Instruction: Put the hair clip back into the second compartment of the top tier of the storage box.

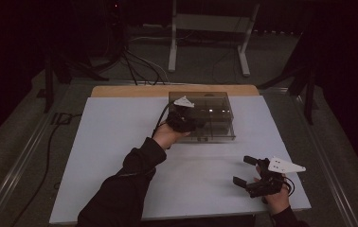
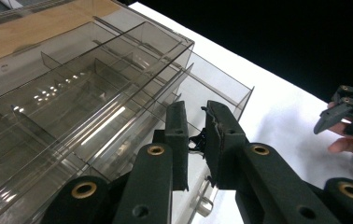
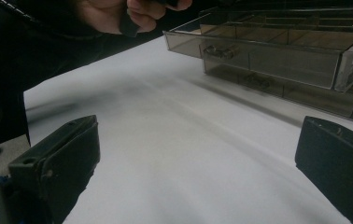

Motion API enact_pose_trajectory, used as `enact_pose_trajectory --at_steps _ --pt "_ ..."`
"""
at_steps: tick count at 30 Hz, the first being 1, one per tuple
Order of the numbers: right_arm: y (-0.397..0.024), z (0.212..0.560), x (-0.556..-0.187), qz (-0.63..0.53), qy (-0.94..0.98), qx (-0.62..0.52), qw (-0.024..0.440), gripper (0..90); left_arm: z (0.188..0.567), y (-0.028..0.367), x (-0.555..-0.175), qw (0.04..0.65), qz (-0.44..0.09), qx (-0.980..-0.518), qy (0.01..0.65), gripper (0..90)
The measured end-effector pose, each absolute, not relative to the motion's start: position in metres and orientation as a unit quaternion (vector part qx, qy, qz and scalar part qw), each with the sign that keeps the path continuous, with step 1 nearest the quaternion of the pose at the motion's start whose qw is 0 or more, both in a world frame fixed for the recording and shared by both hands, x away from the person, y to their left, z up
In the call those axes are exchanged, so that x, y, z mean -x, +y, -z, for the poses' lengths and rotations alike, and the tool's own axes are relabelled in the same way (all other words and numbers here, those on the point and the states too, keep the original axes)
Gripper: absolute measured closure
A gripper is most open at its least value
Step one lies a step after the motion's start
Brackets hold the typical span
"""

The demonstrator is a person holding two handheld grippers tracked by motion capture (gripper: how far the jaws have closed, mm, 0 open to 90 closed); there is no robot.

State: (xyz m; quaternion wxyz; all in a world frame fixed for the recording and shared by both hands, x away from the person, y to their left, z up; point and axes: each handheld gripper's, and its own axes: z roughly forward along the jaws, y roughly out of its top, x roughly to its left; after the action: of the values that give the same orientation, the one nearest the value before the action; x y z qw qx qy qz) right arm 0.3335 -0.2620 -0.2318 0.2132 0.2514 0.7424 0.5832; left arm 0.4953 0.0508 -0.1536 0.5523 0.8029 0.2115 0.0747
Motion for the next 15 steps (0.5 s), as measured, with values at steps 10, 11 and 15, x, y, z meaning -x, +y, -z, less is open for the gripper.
enact_pose_trajectory --at_steps 10,11,15 --pt "-0.2624 0.2318 -0.3335 -0.584 0.742 -0.252 0.212 0.0 0.1566 0.0436 -0.4991 0.539 -0.078 -0.809 0.222 80.5" --pt "-0.2624 0.2318 -0.3335 -0.583 0.742 -0.253 0.212 0.0 0.1567 0.043 -0.4993 0.536 -0.081 -0.81 0.224 80.5" --pt "-0.2624 0.2318 -0.3336 -0.583 0.743 -0.252 0.213 0.0 0.1571 0.0408 -0.4997 0.528 -0.091 -0.813 0.228 80.4"
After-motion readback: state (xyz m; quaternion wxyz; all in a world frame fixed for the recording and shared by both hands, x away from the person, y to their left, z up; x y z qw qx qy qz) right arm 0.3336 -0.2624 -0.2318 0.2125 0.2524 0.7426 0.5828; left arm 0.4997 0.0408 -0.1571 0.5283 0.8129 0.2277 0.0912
